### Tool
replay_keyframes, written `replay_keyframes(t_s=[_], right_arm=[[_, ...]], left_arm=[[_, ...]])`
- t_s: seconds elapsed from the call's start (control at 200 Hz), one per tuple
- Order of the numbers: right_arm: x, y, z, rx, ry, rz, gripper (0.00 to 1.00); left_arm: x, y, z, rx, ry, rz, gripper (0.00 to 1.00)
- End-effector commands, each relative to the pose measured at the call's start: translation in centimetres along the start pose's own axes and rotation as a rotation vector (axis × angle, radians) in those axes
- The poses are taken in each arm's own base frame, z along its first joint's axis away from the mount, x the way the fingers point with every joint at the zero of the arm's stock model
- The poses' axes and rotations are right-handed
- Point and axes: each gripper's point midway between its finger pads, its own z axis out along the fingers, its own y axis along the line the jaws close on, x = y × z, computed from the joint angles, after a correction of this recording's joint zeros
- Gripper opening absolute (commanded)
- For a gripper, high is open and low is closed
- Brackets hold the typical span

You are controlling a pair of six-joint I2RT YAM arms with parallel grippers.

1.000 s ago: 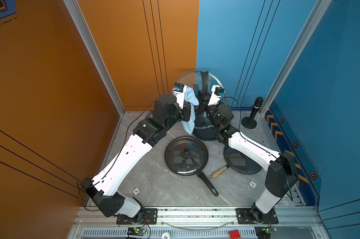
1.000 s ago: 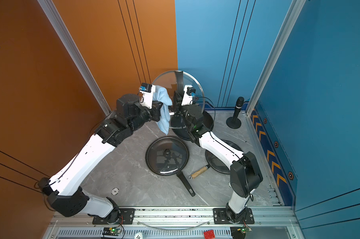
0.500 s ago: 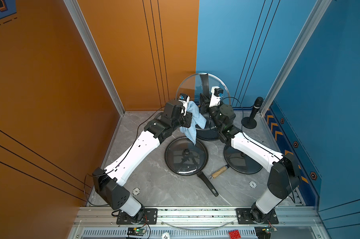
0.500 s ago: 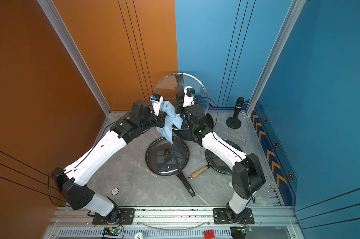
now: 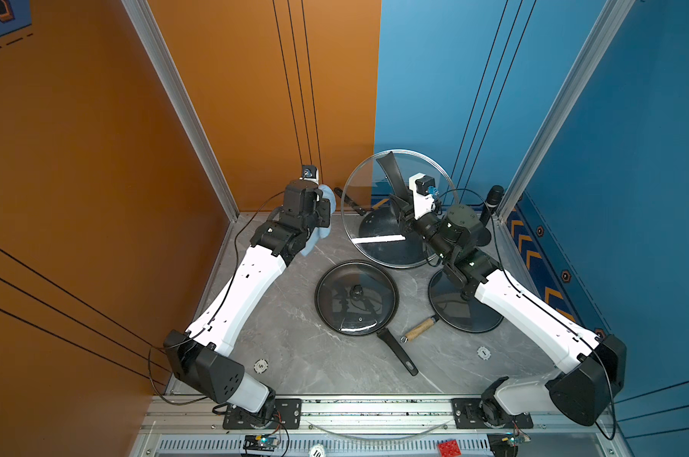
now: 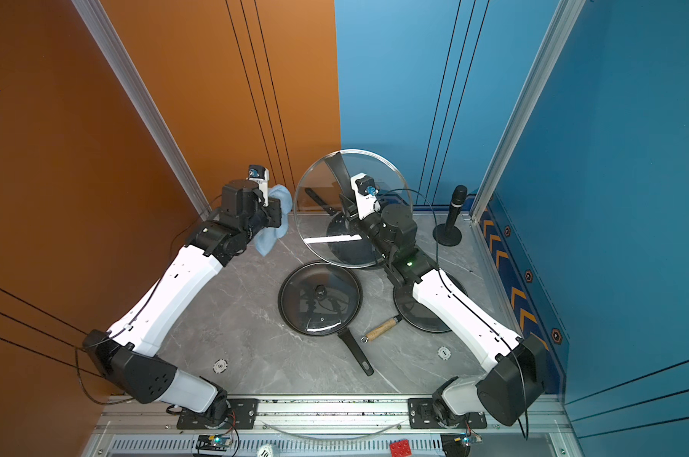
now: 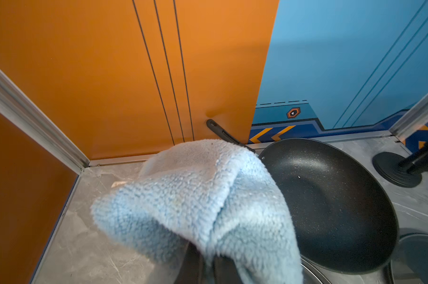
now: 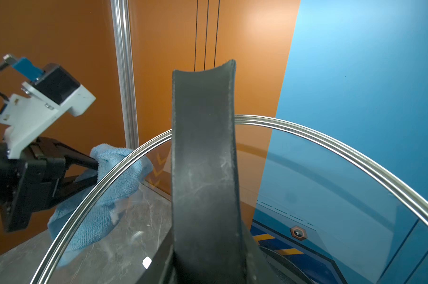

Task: Wipe the pot lid with a cloth
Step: Wipe the pot lid.

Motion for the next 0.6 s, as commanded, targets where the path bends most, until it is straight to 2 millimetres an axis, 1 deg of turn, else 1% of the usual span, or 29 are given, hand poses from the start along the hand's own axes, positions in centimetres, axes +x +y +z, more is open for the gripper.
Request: replay_keyframes(t_s=[0.0, 0.085, 0.14, 0.195, 0.265, 0.35, 0.435, 0.546, 0.591], right_arm=[[-3.7, 0.1, 0.1, -0.010, -0.119, -0.054, 0.00], [-3.3, 0.8, 1.0, -0.033, -0.115, -0.052, 0.00], [-3.2, 1.4, 1.5, -0.052, -0.113, -0.052, 0.00], [-3.1, 2.1, 2.0, -0.076, -0.114, -0.053, 0.00], [-3.3, 2.8, 2.4, -0.094, -0.123, -0.051, 0.00], [-3.5, 3.5, 2.5, -0.109, -0.134, -0.046, 0.00], [-3.7, 3.5, 2.4, -0.108, -0.145, -0.039, 0.00], [-4.1, 2.8, 1.9, -0.097, -0.170, 0.000, 0.00], [-4.3, 2.3, 1.6, -0.089, -0.184, 0.023, 0.00]], left_arm=[[-5.6, -3.2, -5.3, 0.122, -0.178, 0.057, 0.00], [-7.1, -5.9, -7.5, 0.218, -0.243, 0.075, 0.00], [-7.3, -7.5, -8.2, 0.291, -0.263, 0.066, 0.00], [-7.0, -8.7, -8.1, 0.339, -0.258, 0.043, 0.00], [-5.8, -9.4, -6.8, 0.352, -0.222, 0.020, 0.00], [-4.4, -9.3, -4.8, 0.340, -0.170, -0.025, 0.00], [-2.9, -8.6, -3.1, 0.313, -0.129, -0.059, 0.00], [-0.3, -6.4, -0.7, 0.252, -0.063, -0.116, 0.00], [1.1, -4.8, 0.3, 0.214, -0.032, -0.164, 0.00]])
